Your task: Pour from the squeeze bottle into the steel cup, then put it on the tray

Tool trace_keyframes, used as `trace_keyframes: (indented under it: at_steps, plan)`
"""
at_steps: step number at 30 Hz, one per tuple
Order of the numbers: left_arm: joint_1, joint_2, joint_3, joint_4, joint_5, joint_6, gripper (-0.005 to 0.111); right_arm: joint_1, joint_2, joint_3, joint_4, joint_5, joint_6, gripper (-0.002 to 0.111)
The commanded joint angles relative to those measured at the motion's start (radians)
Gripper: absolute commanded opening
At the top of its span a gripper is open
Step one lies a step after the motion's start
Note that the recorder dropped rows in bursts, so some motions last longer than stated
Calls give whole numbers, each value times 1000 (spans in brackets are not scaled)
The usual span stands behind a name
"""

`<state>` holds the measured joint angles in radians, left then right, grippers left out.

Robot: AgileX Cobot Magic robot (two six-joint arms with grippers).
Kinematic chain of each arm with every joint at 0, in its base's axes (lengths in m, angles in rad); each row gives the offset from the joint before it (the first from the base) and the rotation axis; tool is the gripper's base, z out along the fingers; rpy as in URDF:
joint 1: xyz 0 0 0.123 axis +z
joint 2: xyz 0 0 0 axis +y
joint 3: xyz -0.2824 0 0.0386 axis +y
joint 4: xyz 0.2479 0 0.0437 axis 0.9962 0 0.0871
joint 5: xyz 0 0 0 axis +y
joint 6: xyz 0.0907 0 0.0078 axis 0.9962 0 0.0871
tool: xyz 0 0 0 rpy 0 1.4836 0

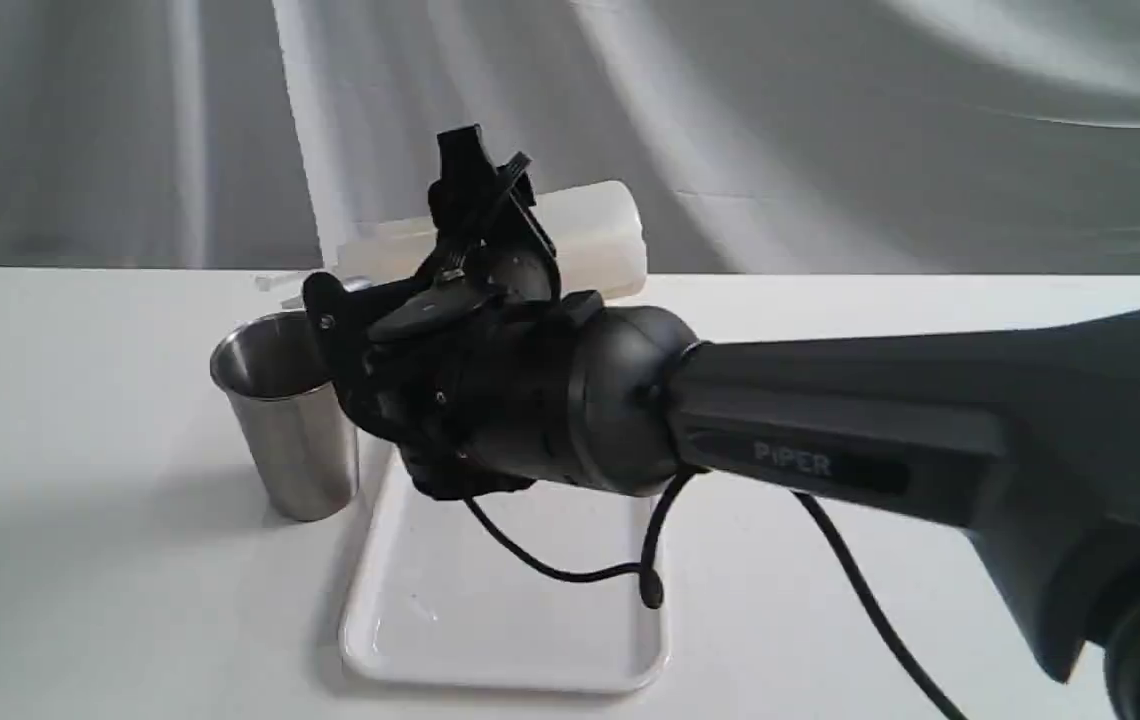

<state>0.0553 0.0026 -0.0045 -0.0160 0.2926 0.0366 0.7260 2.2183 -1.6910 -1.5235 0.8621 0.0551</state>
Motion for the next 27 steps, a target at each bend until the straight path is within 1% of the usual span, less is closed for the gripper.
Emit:
trace_keyframes:
  at_steps: [1,4,8,12,20,27]
  plan:
    - [-8,-3,4,-3,-9,-4,8,-7,-13,-10,-62,10,-13,0]
    - [-8,-3,4,-3,-9,-4,8,-21,-13,-15,-64,12,-13,0]
    - [-8,-3,4,-3,-9,-3,8,-31,-2,-64,-54,21,-13,0]
    - [-8,-3,4,-3,-9,-3,8,-38,3,-103,-54,-16,-13,0]
    - [-8,-3,4,-3,-9,-4,8,-42,5,-103,-61,-22,-29,0]
    - [-8,-3,4,-3,-9,-4,8,-49,5,-103,-69,-22,-82,0]
